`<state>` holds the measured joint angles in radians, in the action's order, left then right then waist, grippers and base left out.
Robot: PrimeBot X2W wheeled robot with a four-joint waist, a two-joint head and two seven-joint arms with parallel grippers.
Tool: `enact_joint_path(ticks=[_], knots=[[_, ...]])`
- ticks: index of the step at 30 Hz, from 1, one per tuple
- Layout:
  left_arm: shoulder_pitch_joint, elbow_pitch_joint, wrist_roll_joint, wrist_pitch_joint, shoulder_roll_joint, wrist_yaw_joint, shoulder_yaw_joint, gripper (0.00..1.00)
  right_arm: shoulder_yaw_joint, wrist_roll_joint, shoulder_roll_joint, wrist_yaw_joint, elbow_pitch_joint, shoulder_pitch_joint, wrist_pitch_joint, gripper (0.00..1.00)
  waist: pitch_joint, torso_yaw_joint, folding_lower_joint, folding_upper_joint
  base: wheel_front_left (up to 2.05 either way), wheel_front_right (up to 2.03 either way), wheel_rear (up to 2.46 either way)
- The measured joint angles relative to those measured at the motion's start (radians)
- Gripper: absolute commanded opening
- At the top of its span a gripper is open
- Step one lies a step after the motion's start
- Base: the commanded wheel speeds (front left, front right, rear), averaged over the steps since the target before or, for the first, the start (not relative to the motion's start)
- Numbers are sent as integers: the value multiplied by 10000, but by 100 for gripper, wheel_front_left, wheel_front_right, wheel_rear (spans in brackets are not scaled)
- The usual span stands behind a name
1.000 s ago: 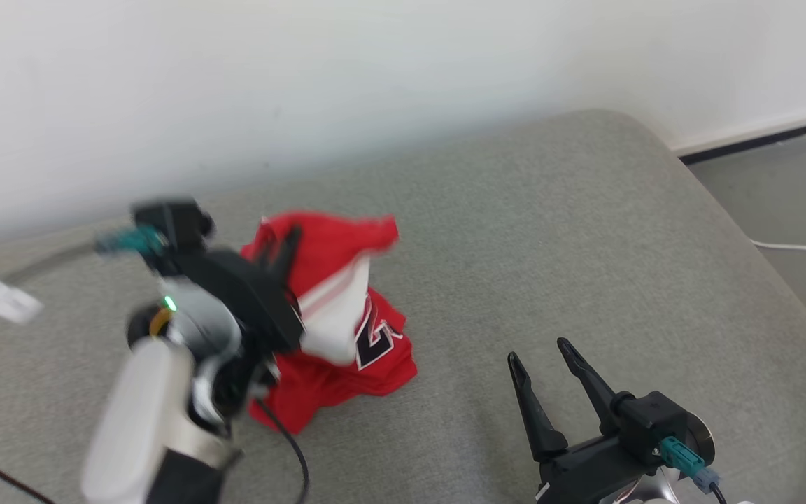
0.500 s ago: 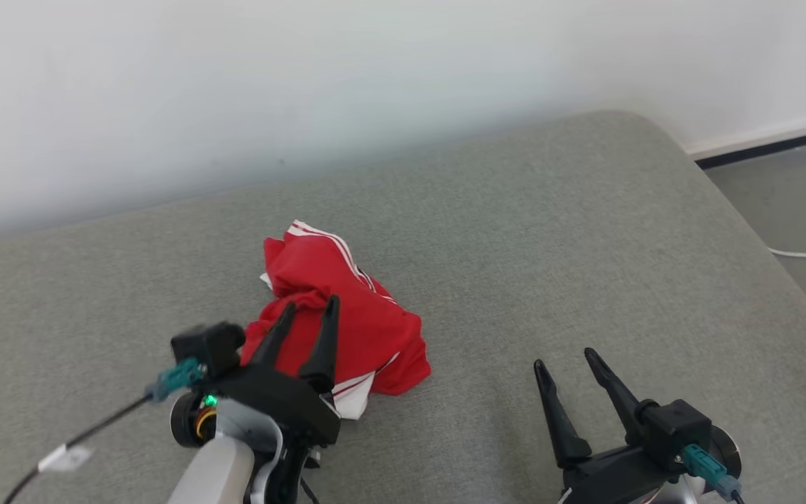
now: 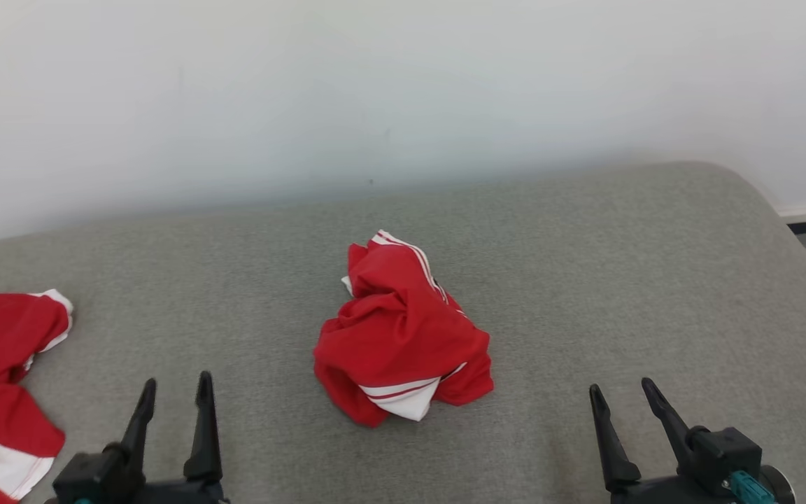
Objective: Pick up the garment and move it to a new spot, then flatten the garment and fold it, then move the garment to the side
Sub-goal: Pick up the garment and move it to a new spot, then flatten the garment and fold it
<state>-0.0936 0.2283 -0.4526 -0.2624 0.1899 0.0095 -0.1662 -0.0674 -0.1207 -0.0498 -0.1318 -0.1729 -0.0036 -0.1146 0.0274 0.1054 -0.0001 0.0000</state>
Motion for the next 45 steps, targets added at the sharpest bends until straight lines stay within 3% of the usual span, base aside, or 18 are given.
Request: enact_joint_path(ticks=[5,12,40,45], knots=[[1230,-955,878,-2,-337,35,846,100,255,71,2,0,2,284,0,100,143,-432,0,0,0,0,0],[2185,-947,1469,-2,-614,-447,1289,100,326,13,0,0,-176,506,-13,100,299,-690,-1,0,0,0,0],[2196,-913,2057,-2,-1271,-1076,2050,100,263,-291,0,0,-533,415,-88,100,185,-723,1,0,0,0,0],[2189,-918,2128,-2,-1304,-1149,2036,100,-151,-629,0,0,-692,-435,270,100,79,-671,1,0,0,0,0]])
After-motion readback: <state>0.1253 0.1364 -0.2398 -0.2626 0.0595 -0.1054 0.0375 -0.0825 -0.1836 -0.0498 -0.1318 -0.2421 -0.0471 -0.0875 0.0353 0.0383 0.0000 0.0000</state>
